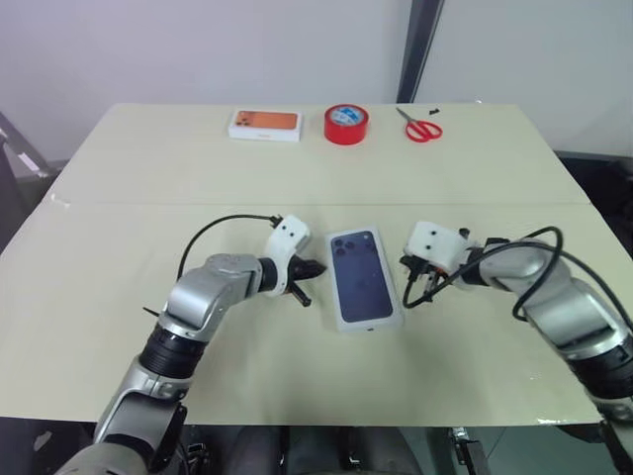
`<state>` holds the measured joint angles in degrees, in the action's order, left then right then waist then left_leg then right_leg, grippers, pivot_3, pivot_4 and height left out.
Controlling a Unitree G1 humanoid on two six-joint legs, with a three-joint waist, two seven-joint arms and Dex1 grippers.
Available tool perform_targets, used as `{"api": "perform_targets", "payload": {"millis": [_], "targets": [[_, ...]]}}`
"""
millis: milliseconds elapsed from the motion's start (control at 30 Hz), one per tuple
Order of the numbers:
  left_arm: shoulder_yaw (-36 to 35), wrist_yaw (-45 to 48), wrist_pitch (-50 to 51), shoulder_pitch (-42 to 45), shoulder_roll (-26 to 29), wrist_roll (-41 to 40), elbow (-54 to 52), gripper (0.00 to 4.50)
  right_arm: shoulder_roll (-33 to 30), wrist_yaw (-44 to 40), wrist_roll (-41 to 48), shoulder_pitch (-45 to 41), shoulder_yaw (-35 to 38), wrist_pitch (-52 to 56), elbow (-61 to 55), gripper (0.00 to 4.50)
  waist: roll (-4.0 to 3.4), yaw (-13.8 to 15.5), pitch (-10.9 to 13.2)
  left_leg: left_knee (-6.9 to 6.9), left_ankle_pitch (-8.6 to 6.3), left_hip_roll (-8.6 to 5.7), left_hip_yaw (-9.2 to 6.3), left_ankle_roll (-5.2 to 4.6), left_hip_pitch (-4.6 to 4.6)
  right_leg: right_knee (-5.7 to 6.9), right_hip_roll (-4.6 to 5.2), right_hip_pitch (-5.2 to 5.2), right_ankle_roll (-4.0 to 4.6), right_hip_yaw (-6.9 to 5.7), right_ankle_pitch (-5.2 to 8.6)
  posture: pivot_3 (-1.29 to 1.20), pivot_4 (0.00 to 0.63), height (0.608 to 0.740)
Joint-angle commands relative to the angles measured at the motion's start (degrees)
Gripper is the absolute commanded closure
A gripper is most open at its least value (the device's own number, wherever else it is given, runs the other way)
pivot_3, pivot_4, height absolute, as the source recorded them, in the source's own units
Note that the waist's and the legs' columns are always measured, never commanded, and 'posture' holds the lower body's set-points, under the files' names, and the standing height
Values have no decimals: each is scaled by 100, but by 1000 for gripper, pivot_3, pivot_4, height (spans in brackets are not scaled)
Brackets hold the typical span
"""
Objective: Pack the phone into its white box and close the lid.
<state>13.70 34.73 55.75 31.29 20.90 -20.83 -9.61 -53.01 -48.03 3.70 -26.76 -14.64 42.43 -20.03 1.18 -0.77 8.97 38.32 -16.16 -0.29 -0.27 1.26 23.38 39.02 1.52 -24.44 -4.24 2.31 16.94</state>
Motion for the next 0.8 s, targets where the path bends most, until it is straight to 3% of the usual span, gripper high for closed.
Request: {"api": "perform_targets", "payload": {"millis": [33, 367, 800], "targets": [[-106, 65, -17, 1, 18, -115, -280, 4500, -79, -218, 172, 49, 331, -247, -117, 4473, 0, 2, 0, 0, 0, 0, 0, 0, 0, 0, 0, 0, 0, 0, 0, 0, 150, 733], [-119, 121, -105, -27, 7, -234, -364, 4500, -6, -892, 1304, 569, 857, 11, -1187, 4473, 0, 5, 0, 0, 0, 0, 0, 0, 0, 1, 0, 0, 0, 0, 0, 0, 150, 733], [-74, 160, -253, -62, 195, -150, -269, 4500, -454, -771, 592, 1297, 221, -327, -911, 4473, 4, 17, -6, 4, 0, 0, 0, 0, -5, -1, 1, 9, 0, 0, 0, 0, 150, 733]]}}
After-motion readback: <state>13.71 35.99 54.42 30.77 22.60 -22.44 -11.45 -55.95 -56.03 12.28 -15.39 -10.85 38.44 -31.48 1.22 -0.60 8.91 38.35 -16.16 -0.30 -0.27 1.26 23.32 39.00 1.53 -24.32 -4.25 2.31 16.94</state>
